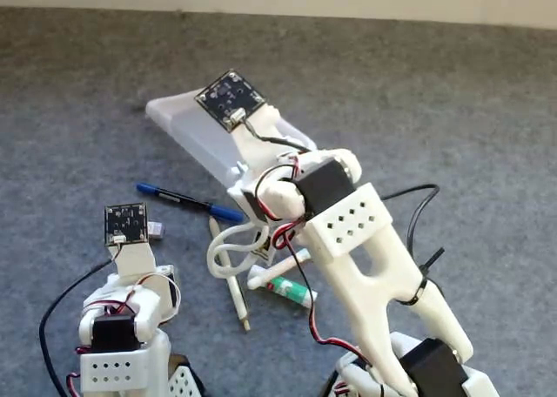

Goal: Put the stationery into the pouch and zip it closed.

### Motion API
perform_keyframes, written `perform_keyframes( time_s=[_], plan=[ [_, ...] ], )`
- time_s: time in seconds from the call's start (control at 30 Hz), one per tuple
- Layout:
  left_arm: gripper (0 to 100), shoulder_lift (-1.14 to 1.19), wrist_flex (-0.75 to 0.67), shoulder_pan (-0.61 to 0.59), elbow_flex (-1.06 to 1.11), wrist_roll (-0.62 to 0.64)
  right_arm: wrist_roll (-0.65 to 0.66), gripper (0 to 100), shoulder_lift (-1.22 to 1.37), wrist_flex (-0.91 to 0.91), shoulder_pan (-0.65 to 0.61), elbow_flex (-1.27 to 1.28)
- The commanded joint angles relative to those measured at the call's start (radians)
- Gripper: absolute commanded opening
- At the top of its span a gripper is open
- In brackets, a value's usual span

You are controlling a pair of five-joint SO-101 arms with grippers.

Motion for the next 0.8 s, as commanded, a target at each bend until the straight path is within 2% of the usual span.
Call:
perform_keyframes(
  time_s=[0.0,0.3,0.67,0.77],
  plan=[
    [12,-0.007,0.003,-0.004,0.022,0.009,0.002,0.5,-0.048,-0.021,-0.013,-0.05],
    [12,-0.008,0.006,-0.01,-0.008,0.005,0.0,0.5,-0.174,-0.074,-0.061,-0.03],
    [12,-0.008,0.0,-0.012,-0.226,0.003,-0.021,0.5,-0.358,-0.275,-0.061,0.262],
    [12,-0.008,-0.015,-0.01,-0.263,-0.087,-0.02,0.5,-0.406,-0.318,-0.062,0.329]
  ],
)
